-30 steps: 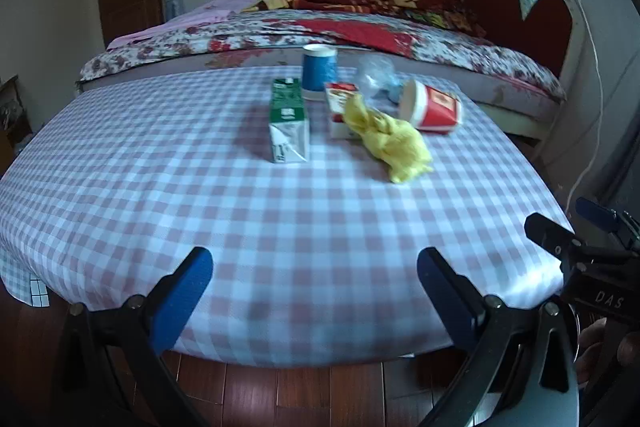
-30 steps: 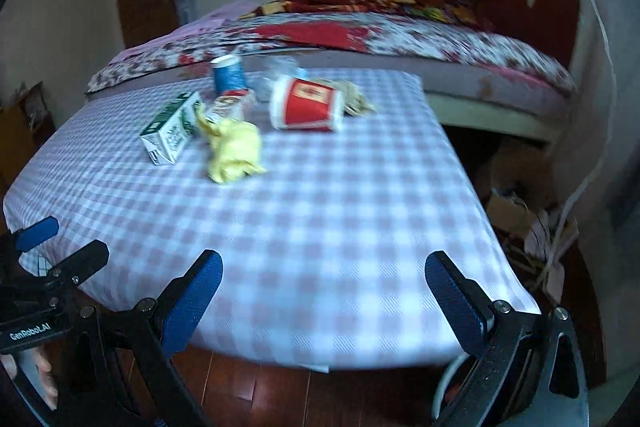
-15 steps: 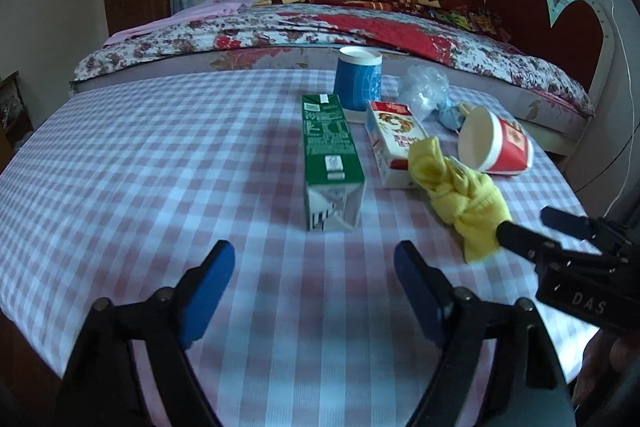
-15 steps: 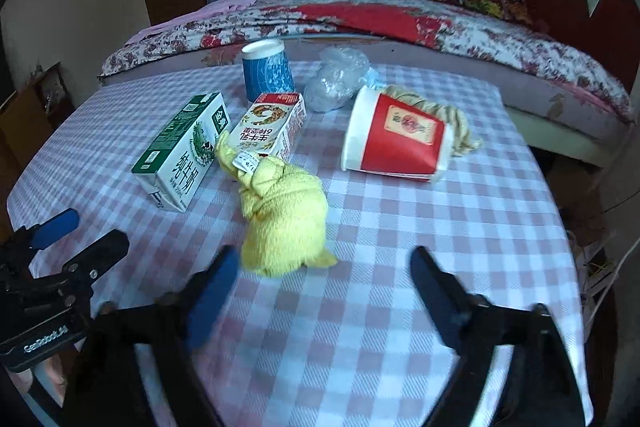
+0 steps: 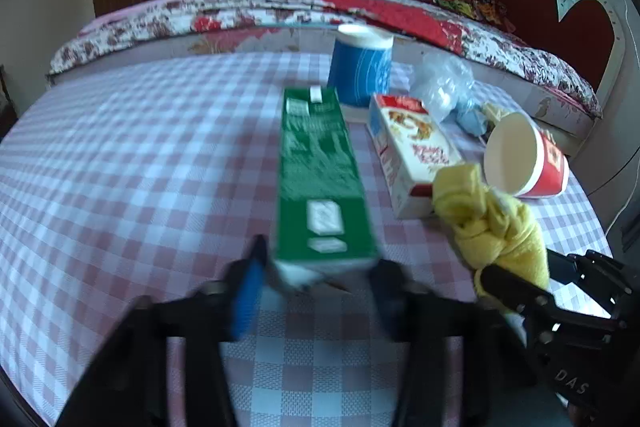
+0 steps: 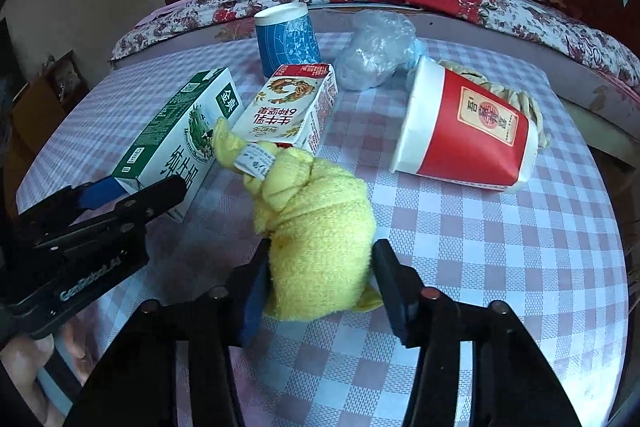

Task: Collect trash
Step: 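Grasp the yellow cloth with the right tool while the left tool grasps the green milk carton, then carry the yellow cloth and green carton toward the trash bin with both tools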

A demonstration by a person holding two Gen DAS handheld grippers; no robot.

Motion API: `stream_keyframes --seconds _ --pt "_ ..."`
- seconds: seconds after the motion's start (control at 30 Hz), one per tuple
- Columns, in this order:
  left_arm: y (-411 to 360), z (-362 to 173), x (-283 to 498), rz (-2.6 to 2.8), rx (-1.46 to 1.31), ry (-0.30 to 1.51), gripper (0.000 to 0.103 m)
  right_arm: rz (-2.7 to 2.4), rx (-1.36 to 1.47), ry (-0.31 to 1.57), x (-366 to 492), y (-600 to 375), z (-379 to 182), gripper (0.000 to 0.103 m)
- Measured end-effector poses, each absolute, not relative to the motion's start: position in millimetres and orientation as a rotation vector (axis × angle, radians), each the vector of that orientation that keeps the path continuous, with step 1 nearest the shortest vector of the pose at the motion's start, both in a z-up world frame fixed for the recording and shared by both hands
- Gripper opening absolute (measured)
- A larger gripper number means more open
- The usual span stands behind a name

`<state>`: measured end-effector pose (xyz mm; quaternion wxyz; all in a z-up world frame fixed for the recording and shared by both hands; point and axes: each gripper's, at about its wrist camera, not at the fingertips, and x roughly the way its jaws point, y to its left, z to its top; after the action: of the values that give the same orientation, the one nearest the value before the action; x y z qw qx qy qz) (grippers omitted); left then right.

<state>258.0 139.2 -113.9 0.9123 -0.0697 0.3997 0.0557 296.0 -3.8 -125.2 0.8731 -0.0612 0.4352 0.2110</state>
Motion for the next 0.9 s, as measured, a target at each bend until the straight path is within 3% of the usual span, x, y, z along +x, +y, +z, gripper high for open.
stream_keyframes --seconds 0.07,0.33,0.9 --pt "139.7 -112.3 253.5 0.118 -0.145 0.815 0.041 0.445 -0.131 0.912 295.1 -1.9 -125.5 0.037" --pt "130.1 -102.9 212.7 0.086 -0.116 0.774 0.04 0.449 -0.1 0.873 279.3 -14.0 -117.2 0.024" --pt "64.0 -62.8 145.2 -0.039 -0.065 0.692 0.04 0.375 -0.007 0.75 204.2 -81.4 -66.8 0.022"
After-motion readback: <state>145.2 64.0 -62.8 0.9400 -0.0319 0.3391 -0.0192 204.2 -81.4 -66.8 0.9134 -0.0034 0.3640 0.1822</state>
